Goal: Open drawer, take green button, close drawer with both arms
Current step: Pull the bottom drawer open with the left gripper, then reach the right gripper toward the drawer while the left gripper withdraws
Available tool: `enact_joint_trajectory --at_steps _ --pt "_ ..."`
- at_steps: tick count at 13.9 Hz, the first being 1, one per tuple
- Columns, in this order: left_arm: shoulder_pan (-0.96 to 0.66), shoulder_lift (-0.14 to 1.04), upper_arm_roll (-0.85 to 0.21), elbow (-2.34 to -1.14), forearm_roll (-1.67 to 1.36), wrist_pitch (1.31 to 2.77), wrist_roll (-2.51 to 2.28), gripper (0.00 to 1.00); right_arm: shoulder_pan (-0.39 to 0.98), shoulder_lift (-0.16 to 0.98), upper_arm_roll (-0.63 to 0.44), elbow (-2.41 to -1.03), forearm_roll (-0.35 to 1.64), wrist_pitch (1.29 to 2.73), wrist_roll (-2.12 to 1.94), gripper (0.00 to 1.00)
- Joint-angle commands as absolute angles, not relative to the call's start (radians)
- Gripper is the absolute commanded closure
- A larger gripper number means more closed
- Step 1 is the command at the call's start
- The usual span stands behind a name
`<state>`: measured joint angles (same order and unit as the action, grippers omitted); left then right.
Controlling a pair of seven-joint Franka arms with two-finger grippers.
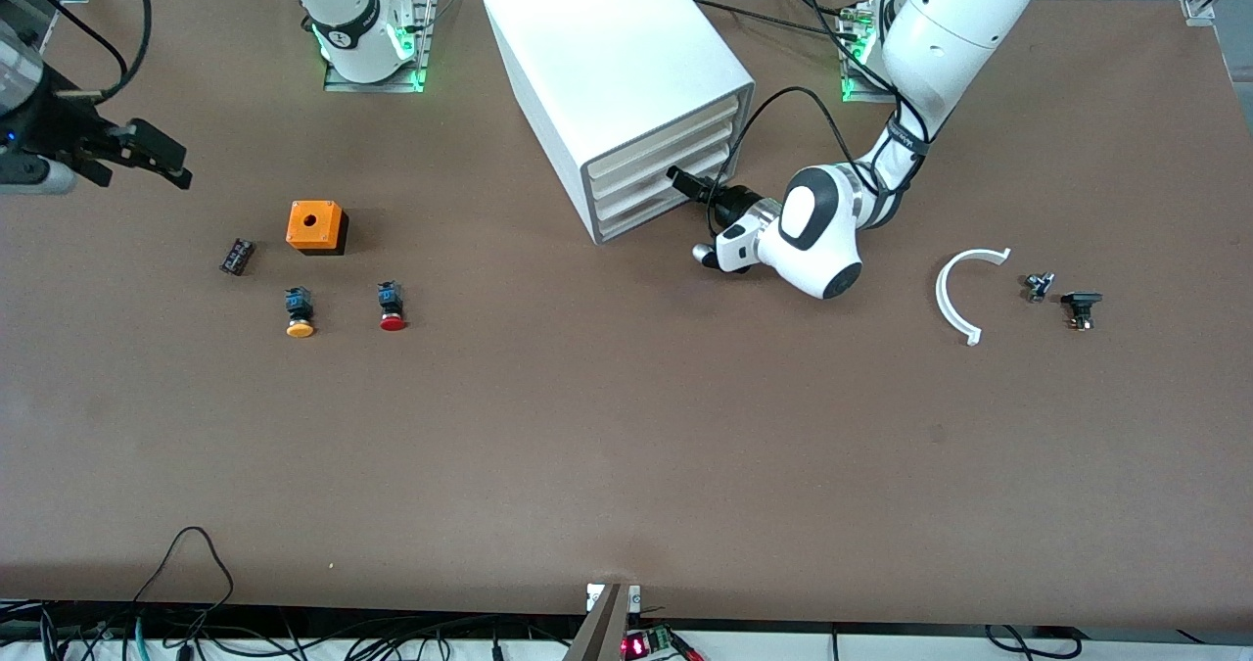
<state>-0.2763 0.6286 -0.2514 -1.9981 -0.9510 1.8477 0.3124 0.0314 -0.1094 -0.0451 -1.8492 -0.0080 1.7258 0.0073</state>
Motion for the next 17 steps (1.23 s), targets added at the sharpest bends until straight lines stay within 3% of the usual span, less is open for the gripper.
enact_joint_trajectory --at_steps 1,2,3,4,7,11,15,16,17 --pt "-0.284 0.641 -0.265 -2.013 -0.983 1.89 0.341 0.27 0.043 -0.057 -0.045 -1.813 0.008 1.72 0.002 0.0" --pt "-0.285 0.644 -0.265 -2.013 -0.982 1.89 0.341 0.49 0.048 -0.045 -0.046 -1.813 0.008 1.717 -0.002 0.0" --pt "-0.285 0.646 -0.265 -2.011 -0.983 1.89 0.339 0.8 0.051 -0.041 -0.046 -1.813 0.006 1.704 0.002 0.0" --pt "-0.284 0.646 -0.265 -2.011 -0.983 1.891 0.339 1.0 0.06 -0.037 -0.046 -1.812 0.006 1.704 0.002 0.0" --pt "-0.264 0.628 -0.244 -2.008 -0.983 1.92 0.339 1.0 0.112 0.003 -0.046 -1.81 0.002 1.712 0.002 0.0" --pt "-0.222 0.606 -0.115 -1.954 -0.971 1.999 0.334 1.0 0.201 0.058 -0.044 -1.801 0.015 1.724 -0.092 0.0" --pt "-0.206 0.589 -0.066 -1.901 -0.928 2.005 0.327 1.0 0.29 0.118 -0.041 -1.737 0.025 1.73 -0.094 0.0" --pt "-0.204 0.586 -0.06 -1.887 -0.901 2.006 0.324 0.46 0.299 0.127 -0.04 -1.723 0.026 1.732 -0.092 0.0" --pt "-0.199 0.568 -0.055 -1.885 -0.894 2.014 0.333 0.01 0.31 0.149 -0.04 -1.698 0.028 1.735 -0.087 0.0"
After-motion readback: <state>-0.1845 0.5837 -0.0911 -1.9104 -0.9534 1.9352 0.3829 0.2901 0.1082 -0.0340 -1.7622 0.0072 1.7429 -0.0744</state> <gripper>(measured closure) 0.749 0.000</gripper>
